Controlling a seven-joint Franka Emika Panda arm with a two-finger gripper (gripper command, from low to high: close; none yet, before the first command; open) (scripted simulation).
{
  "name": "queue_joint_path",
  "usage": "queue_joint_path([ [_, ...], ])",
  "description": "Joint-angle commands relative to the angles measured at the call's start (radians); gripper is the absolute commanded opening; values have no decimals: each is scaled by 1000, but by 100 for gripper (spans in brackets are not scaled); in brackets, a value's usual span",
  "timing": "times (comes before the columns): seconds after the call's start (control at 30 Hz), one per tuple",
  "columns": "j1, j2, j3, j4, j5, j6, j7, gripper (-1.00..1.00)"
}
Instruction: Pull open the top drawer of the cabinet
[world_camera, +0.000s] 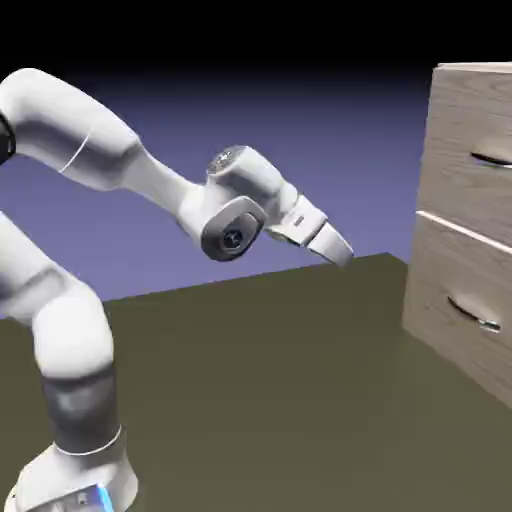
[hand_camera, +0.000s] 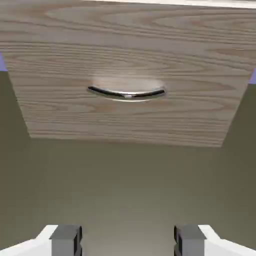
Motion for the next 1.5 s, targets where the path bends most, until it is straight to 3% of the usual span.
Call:
queue_joint_path([
  [0.0,-34,-11,24,21,44,-7,4,0],
  [1.47,-1542,-490,1097,931,1957,-309,178,0],
])
